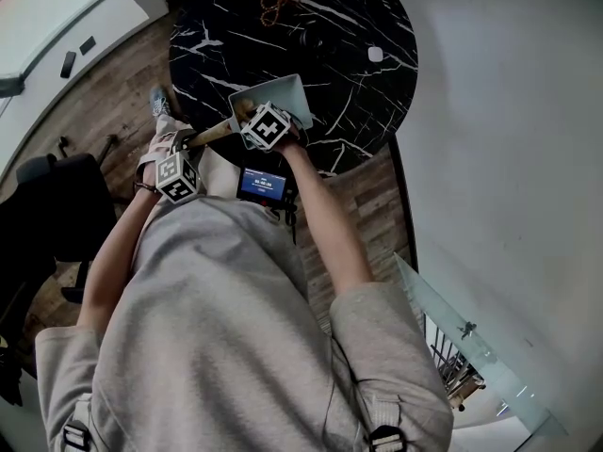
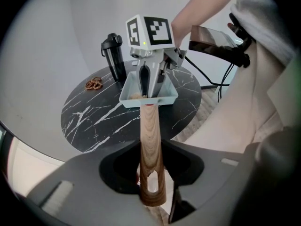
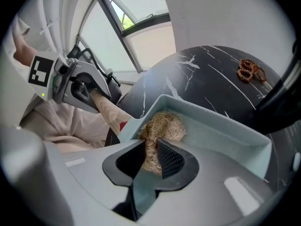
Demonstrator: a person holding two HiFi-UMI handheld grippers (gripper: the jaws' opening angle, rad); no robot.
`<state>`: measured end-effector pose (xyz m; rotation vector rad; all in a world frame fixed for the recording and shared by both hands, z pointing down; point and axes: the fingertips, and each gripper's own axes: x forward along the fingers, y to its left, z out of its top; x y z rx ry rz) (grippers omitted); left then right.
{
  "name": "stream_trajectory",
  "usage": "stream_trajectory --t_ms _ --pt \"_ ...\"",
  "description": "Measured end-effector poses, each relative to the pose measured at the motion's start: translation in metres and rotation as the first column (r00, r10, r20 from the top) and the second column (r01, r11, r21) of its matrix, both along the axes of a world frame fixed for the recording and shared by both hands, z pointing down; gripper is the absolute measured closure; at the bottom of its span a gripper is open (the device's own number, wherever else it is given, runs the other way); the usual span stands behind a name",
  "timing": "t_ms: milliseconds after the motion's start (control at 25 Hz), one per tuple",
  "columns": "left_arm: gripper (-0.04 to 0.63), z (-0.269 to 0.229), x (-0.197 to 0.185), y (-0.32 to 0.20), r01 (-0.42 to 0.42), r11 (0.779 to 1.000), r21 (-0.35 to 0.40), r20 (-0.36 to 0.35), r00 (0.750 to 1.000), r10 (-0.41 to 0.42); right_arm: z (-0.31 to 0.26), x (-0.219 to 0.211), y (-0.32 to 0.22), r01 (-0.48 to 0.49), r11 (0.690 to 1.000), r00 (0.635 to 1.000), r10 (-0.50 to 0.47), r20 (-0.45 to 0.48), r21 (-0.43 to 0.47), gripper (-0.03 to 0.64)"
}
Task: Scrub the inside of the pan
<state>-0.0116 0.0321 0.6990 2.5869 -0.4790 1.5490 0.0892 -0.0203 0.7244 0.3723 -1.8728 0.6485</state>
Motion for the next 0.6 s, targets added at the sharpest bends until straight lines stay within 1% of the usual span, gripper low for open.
stream_trajectory --t_ms 160,320,400,480,520,560,600 --pt "0.466 0.0 0.001 0.0 -0.009 1.0 0.0 0.007 1.0 0.009 -0.006 0.002 -0.003 -0.086 0.996 0.995 0.087 0.056 -0.026 0.528" --pt "0.466 0.0 0.001 -0.001 -0.015 1.0 0.001 0.01 1.0 0.015 -0.016 0.002 -0.002 -0.133 0.989 0.982 0.14 0.13 -0.063 0.528" --pt "0.466 0.0 0.001 -0.001 -0.015 1.0 0.0 0.01 1.0 0.015 -0.027 -0.003 0.001 -0.142 0.986 0.965 0.158 0.209 -0.092 0.528" --pt "0.466 0.0 0.002 -0.002 -0.016 1.0 -0.001 0.011 1.0 0.016 -0.044 -0.012 0.004 -0.136 0.984 0.937 0.166 0.308 -0.116 0.526" --pt "0.466 0.0 0.002 -0.002 -0.017 1.0 -0.002 0.011 1.0 0.017 -0.052 -0.013 0.002 -0.133 0.986 0.928 0.161 0.335 -0.104 0.526" --pt "0.466 -0.001 0.002 -0.003 -0.019 1.0 -0.003 0.011 1.0 0.019 -0.06 -0.011 -0.001 -0.134 0.988 0.928 0.152 0.34 -0.075 0.526" --pt "0.466 -0.001 0.002 -0.003 -0.02 1.0 -0.003 0.012 1.0 0.02 -0.065 -0.005 -0.005 -0.137 0.99 0.935 0.141 0.326 -0.035 0.525"
